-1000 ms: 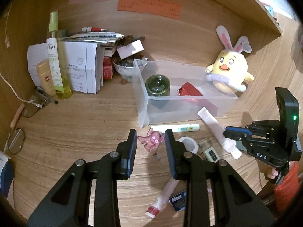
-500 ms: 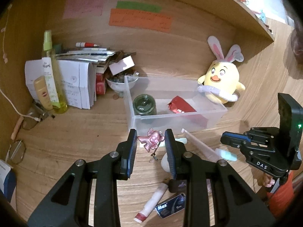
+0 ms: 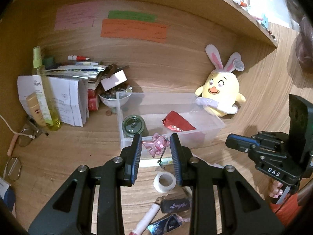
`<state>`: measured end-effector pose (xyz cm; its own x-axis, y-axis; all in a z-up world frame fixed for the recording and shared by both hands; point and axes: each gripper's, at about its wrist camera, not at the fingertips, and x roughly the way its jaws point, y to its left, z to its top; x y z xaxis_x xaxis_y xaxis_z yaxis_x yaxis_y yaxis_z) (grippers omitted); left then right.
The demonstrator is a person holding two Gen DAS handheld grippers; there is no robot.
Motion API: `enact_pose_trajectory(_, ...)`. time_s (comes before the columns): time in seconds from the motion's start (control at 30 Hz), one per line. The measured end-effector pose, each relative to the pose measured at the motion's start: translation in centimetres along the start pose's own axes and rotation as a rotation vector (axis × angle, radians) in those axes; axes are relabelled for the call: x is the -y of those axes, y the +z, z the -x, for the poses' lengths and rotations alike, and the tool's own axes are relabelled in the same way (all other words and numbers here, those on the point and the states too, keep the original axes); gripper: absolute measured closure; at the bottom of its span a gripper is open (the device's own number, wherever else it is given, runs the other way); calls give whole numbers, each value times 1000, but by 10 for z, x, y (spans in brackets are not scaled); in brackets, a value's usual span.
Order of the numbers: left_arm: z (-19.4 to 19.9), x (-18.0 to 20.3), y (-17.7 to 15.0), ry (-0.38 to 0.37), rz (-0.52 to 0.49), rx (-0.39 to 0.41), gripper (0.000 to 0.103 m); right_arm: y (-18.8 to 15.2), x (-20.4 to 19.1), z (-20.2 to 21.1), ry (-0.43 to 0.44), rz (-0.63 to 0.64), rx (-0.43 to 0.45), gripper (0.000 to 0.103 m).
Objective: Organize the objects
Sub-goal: 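Carry the pink tube and keychain into the clear box and release both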
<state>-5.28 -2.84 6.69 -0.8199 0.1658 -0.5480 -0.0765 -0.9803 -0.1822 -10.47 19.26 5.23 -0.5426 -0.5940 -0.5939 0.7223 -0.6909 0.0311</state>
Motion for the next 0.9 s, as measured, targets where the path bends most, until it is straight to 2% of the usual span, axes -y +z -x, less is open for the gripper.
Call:
enact_pose_trajectory(0.17, -9, 5, 9, -6, -7, 1, 73, 13, 8, 8, -13, -16, 42, 98)
enact_pose_trajectory(0.27, -12, 8, 13, -9, -9, 4, 73, 15, 11, 6, 7, -11, 28, 98)
enact_pose_trajectory(0.47, -22, 10, 19, -15, -10, -1, 73, -12, 15, -17, 23, -4, -114, 92)
enact_pose_trajectory(0.63, -31, 12, 24, -13, -7, -3, 73, -46, 17, -31, 31, -14, -222, 91)
enact_pose_trajectory(0.73, -34, 12, 28, -12, -6, 3, 73, -58, 17, -34, 27, -13, -255, 89)
enact_pose_trajectory(0.9, -41, 16, 37, -11, -9, 7, 73, -62, 21, -39, 7, -14, -266, 75)
